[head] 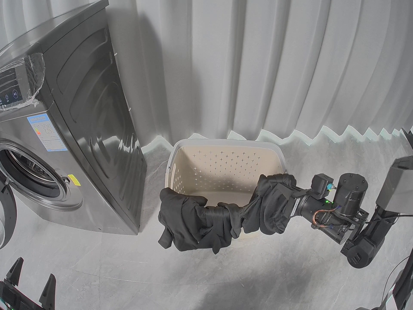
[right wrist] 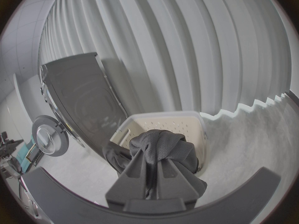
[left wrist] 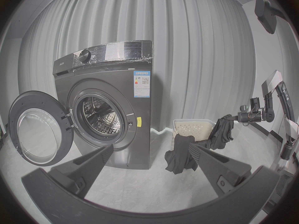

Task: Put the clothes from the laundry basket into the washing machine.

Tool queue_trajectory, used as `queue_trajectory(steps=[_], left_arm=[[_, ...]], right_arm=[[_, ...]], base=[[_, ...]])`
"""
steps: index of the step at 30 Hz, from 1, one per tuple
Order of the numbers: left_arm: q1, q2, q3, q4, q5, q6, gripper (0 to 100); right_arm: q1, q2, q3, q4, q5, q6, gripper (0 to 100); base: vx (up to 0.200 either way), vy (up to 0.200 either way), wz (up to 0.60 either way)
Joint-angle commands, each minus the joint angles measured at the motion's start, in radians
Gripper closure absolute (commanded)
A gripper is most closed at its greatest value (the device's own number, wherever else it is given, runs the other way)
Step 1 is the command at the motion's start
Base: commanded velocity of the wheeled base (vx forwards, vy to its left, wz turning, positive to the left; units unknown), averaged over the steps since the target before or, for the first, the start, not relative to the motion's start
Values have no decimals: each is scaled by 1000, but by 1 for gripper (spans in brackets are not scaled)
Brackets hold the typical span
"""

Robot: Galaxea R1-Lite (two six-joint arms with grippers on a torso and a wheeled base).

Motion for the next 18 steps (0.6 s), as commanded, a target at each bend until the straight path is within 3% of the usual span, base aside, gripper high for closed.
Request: queue_trajectory(steps=[1,5,7,12,18], left_arm=[[0,-18,16,0,0,1,0],[0,-18,16,1,0,1,0],[0,-18,16,0,0,1,0],[0,-18,16,0,0,-1,0],[0,-18,16,1,0,-1,0]], right_arm=[[50,-165,8,11,-11,-4,100],[60,-256,1,63,-16,-23,100],[60,-336,-17,123,-16,-61,100],[44,-443,-61,248,-16,-103,100],[42,-546,-88,406,-25,-93,100]], base=[[0,0,0],[0,0,0],[0,0,0],[0,0,0],[0,0,0]])
